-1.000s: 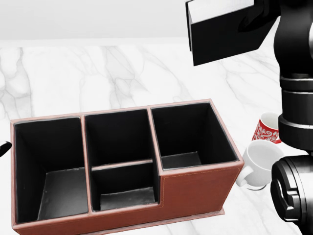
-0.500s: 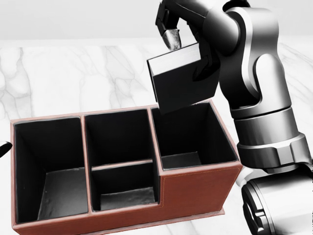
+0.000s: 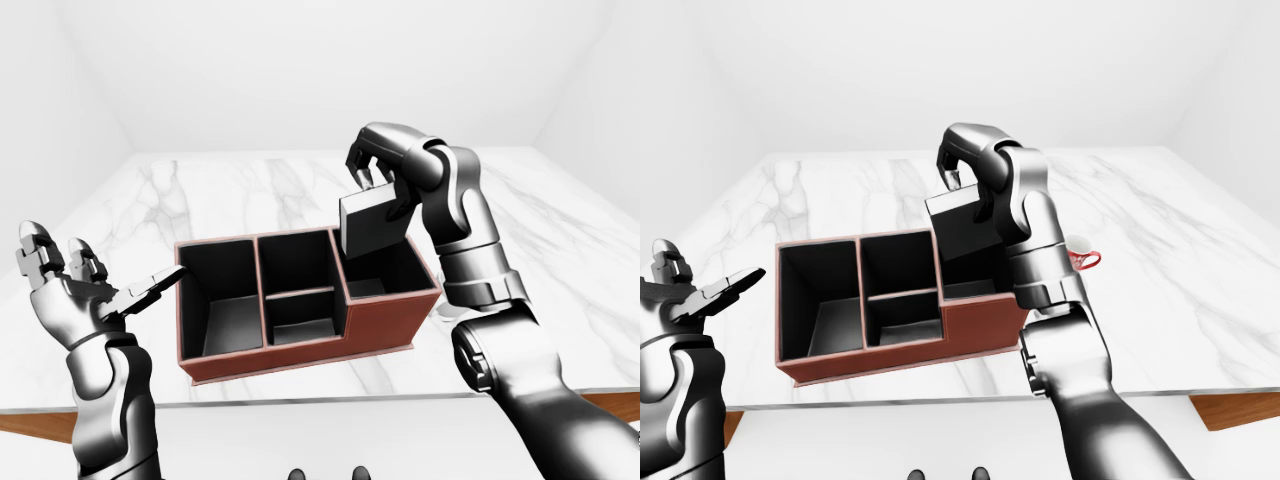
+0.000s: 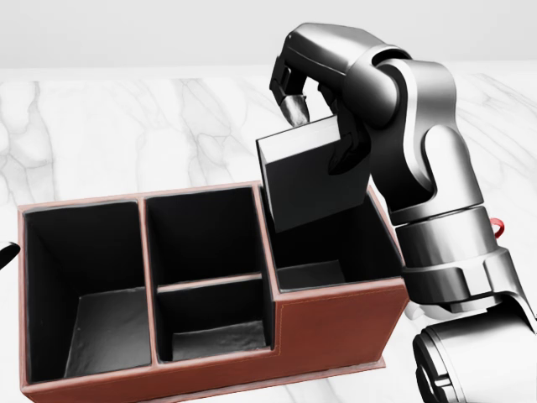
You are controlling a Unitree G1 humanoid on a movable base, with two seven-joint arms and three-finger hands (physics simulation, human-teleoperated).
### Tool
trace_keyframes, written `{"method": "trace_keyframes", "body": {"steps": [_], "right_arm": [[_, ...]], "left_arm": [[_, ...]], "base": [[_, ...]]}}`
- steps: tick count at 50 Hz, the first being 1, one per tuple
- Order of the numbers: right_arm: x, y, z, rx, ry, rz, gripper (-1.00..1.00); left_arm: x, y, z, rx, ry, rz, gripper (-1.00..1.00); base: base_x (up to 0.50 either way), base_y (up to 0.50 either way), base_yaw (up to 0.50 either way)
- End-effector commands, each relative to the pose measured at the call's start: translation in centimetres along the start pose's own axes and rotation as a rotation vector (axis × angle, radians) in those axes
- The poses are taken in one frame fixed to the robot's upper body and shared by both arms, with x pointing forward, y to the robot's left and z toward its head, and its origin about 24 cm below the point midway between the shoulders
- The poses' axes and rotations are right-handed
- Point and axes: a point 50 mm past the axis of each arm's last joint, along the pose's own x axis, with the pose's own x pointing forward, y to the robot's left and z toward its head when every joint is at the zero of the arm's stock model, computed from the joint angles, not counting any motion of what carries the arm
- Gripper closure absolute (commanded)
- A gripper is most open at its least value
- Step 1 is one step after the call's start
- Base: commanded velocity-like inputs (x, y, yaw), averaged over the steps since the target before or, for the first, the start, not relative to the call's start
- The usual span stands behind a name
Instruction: Pick up the book and place it in the right compartment of the caddy.
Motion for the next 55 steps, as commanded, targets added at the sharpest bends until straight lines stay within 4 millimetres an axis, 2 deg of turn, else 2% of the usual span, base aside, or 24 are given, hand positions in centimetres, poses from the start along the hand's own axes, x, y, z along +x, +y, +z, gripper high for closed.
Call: {"method": "trace_keyframes", "body": {"steps": [1, 55], "right_arm": [[0.1, 1.2, -0.7, 0.029, 0.011, 0.029, 1.00], [0.6, 3.3, -3.9, 0.120, 0.083, 0.140, 1.00]], "left_arm": [[0.0, 0.0, 0.0, 0.000, 0.000, 0.001, -1.00], [0.0, 0.0, -0.2, 0.002, 0.001, -0.001, -1.00]], "base": [[0.00, 0.00, 0.00], [0.00, 0.00, 0.00]]}}
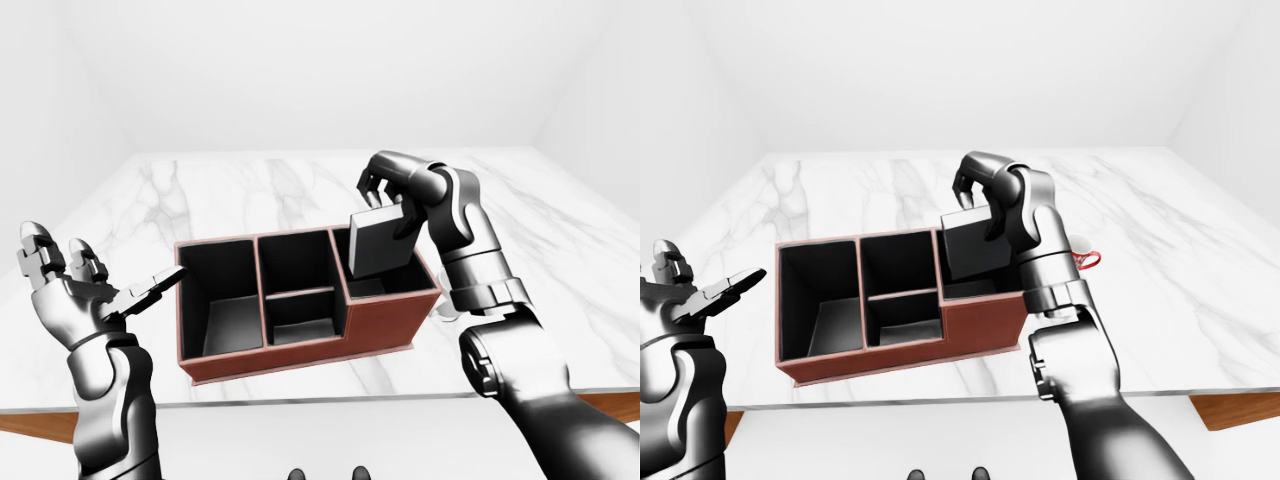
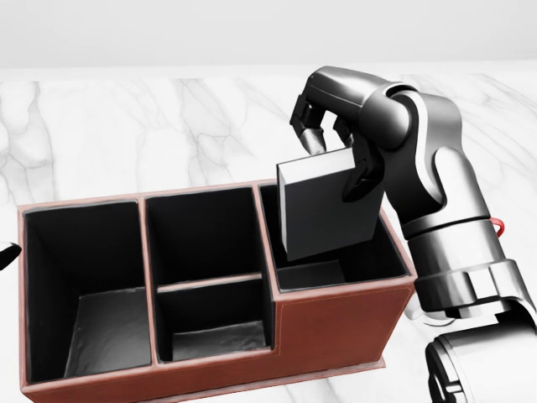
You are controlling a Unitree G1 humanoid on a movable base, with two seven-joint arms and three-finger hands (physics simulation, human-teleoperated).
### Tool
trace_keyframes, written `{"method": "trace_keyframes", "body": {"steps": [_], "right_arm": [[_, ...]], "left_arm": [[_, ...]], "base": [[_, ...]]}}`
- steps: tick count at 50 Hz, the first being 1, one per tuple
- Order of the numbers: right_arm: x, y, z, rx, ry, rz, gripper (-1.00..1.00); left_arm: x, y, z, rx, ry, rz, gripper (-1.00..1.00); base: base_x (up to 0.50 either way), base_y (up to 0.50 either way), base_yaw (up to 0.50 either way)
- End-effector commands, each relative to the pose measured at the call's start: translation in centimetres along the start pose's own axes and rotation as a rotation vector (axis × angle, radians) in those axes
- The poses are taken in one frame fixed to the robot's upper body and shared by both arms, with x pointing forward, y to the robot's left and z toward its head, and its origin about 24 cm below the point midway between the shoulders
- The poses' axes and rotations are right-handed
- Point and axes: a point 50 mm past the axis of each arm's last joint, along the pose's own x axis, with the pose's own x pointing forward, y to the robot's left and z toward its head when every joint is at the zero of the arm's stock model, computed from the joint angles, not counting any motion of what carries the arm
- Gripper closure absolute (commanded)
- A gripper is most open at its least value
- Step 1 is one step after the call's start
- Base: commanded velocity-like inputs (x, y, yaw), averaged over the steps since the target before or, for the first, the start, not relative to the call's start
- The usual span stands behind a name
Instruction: Pick up the book and place it in the right compartment of the caddy.
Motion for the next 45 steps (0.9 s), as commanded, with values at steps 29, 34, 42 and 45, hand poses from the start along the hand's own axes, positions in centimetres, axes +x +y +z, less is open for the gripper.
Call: {"method": "trace_keyframes", "body": {"steps": [29, 34, 42, 45], "right_arm": [[1.2, 2.6, -1.9, 0.090, 0.048, 0.127, 1.00], [1.4, 3.3, -2.2, 0.103, 0.055, 0.148, 1.00], [1.6, 4.3, -2.7, 0.132, 0.067, 0.189, 1.00], [1.7, 4.5, -2.8, 0.140, 0.070, 0.200, 1.00]], "left_arm": [[0.0, 0.0, 0.0, 0.000, 0.001, 0.000, -1.00], [0.0, 0.0, -0.1, 0.000, 0.002, 0.000, -1.00], [0.0, 0.0, -0.1, 0.001, 0.002, 0.000, -1.00], [0.0, 0.0, -0.1, 0.000, 0.002, 0.000, -1.00]], "base": [[0.00, 0.00, 0.00], [0.00, 0.00, 0.00], [0.00, 0.00, 0.00], [0.00, 0.00, 0.00]]}}
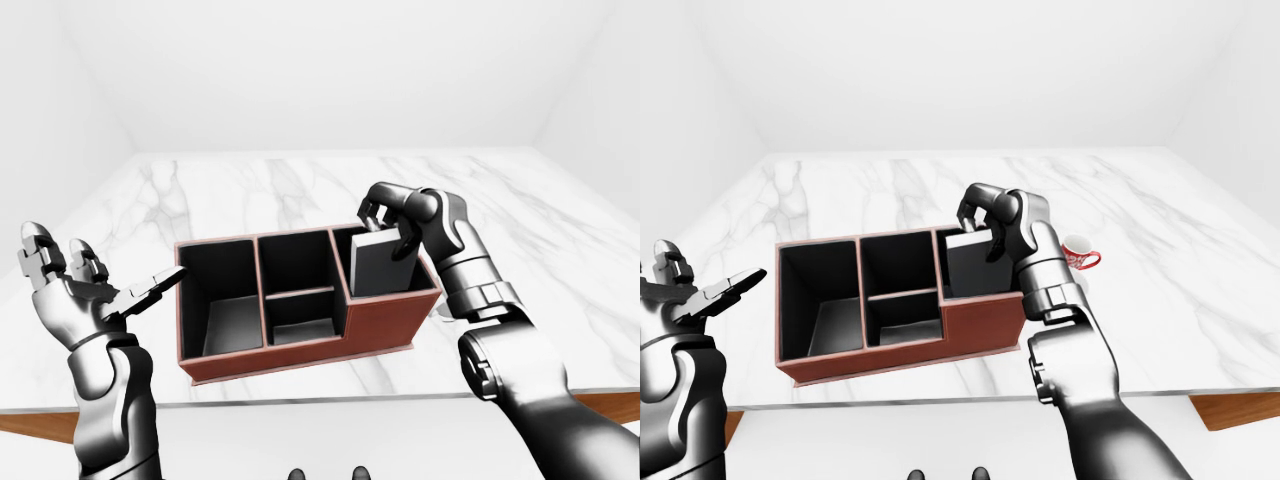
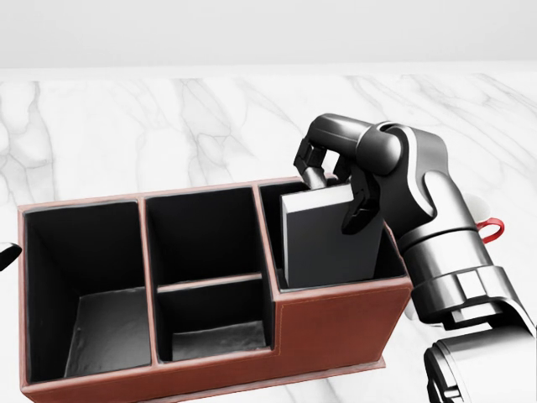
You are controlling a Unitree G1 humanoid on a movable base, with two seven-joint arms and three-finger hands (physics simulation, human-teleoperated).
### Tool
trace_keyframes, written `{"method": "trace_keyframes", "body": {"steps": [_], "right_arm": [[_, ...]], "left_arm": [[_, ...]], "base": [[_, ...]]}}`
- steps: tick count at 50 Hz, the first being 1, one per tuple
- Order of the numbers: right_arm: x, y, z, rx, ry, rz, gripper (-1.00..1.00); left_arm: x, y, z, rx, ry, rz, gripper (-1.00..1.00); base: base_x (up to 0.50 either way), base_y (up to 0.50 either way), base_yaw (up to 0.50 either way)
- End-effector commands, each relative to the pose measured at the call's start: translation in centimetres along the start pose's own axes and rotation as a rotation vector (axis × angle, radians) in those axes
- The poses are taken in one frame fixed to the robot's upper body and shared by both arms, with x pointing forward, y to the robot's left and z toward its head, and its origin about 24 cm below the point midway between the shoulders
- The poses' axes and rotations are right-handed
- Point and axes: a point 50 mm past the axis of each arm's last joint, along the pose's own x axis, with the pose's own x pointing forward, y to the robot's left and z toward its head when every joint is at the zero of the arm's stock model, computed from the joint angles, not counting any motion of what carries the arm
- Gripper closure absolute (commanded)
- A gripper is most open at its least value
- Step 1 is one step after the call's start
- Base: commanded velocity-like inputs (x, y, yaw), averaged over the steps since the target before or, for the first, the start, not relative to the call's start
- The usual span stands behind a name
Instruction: Pick up the book and place it in the right compartment of the caddy.
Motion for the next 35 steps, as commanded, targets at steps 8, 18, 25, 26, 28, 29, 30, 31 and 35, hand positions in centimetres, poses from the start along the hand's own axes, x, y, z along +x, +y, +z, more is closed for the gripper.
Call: {"method": "trace_keyframes", "body": {"steps": [8, 18, 25, 26, 28, 29, 30, 31, 35], "right_arm": [[0.3, 0.6, -0.6, 0.041, 0.008, 0.030, 1.00], [0.2, 0.2, -0.7, 0.032, 0.015, 0.024, 0.68], [0.2, 0.1, -0.7, 0.028, 0.020, 0.020, -1.00], [0.2, 0.0, -0.7, 0.026, 0.020, 0.019, -1.00], [0.2, 0.0, -0.7, 0.027, 0.019, 0.017, -1.00], [0.2, 0.0, -0.7, 0.029, 0.021, 0.020, -1.00], [0.2, 0.0, -0.8, 0.029, 0.023, 0.021, -1.00], [0.2, 0.0, -0.8, 0.029, 0.023, 0.020, -1.00], [-0.5, -1.1, -0.2, -0.002, 0.004, -0.033, -1.00]], "left_arm": [[0.0, 0.0, 0.1, 0.000, 0.000, -0.001, -1.00], [0.0, -0.1, 0.1, 0.001, 0.001, 0.000, -1.00], [0.0, 0.0, 0.0, 0.002, 0.001, 0.000, -1.00], [0.0, 0.0, 0.0, 0.002, 0.001, 0.000, -1.00], [0.0, 0.0, 0.0, 0.002, 0.002, 0.000, -1.00], [0.0, 0.0, -0.1, 0.002, 0.002, 0.000, -1.00], [0.0, 0.0, -0.1, 0.002, 0.001, 0.000, -1.00], [0.0, 0.0, -0.1, 0.002, 0.002, 0.000, -1.00], [0.0, 0.0, -0.1, 0.001, 0.002, 0.001, -1.00]], "base": [[0.00, 0.00, 0.00], [0.00, 0.00, 0.00], [0.00, 0.00, 0.00], [0.00, 0.00, 0.00], [0.00, 0.00, 0.00], [0.00, 0.00, 0.00], [0.00, 0.00, 0.00], [0.00, 0.00, 0.00], [0.00, 0.00, 0.00]]}}
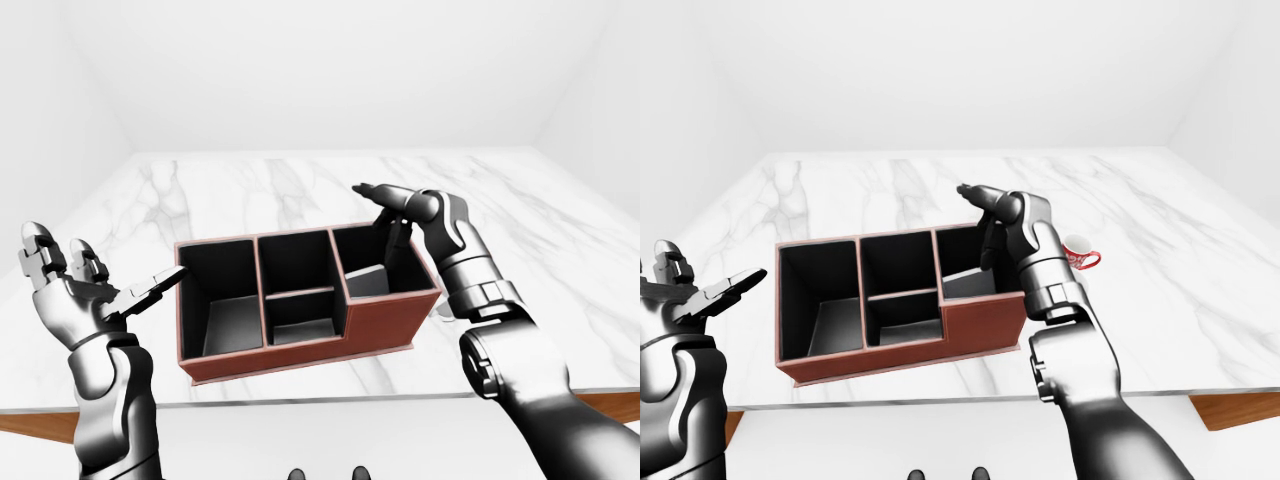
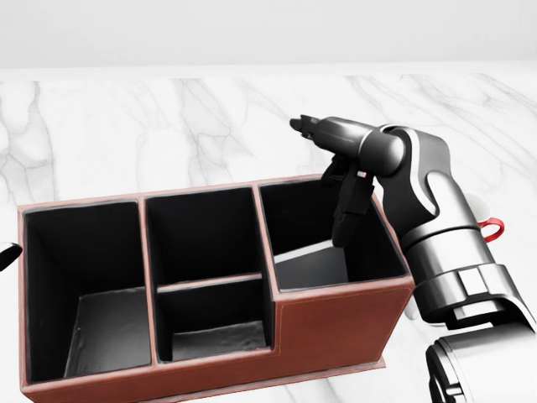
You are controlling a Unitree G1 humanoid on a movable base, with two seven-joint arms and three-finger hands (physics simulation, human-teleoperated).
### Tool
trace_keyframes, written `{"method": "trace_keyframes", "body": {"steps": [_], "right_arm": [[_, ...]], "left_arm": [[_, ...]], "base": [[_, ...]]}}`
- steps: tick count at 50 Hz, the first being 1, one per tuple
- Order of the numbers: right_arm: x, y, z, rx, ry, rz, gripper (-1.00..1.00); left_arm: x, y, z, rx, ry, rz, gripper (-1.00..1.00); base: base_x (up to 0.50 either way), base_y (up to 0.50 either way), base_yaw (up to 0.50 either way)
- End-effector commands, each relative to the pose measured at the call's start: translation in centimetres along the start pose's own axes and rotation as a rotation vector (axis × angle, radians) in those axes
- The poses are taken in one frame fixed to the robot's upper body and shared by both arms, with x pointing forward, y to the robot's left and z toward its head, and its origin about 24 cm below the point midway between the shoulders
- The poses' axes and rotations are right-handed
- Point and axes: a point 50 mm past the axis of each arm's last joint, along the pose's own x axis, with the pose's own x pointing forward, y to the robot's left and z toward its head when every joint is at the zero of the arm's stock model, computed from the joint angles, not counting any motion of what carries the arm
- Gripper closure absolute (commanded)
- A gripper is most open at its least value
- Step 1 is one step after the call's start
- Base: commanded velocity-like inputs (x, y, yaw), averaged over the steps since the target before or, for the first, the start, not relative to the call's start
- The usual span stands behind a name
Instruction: Pick up the book and place it in the right compartment of the caddy.
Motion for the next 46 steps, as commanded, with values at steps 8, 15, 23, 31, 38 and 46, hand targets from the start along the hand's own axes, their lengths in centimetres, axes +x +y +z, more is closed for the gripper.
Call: {"method": "trace_keyframes", "body": {"steps": [8, 15, 23, 31, 38, 46], "right_arm": [[-5.3, -5.7, 4.4, -0.186, -0.113, -0.341, -1.00], [-9.7, -8.1, 7.7, -0.312, -0.172, -0.575, -1.00], [-13.2, -9.2, 9.6, -0.381, -0.204, -0.742, -1.00], [-15.3, -9.3, 10.6, -0.408, -0.234, -0.838, -1.00], [-15.1, -9.2, 10.7, -0.341, -0.321, -0.806, -1.00], [-16.9, -10.2, 11.7, -0.275, -0.483, -0.827, -1.00]], "left_arm": [[0.0, 0.0, -0.1, 0.001, 0.001, 0.000, -1.00], [0.0, 0.0, 0.0, 0.000, 0.001, 0.000, -1.00], [0.0, 0.0, 0.0, 0.000, 0.000, -0.001, -1.00], [0.0, 0.0, 0.0, 0.001, 0.000, -0.001, -1.00], [0.0, 0.0, 0.0, 0.001, 0.000, -0.002, -1.00], [-0.1, 0.0, -0.1, 0.002, 0.001, -0.002, -1.00]], "base": [[0.00, 0.00, 0.00], [0.00, 0.00, 0.00], [0.00, 0.00, 0.00], [0.00, 0.00, 0.00], [0.00, 0.00, 0.00], [0.00, 0.00, 0.00]]}}
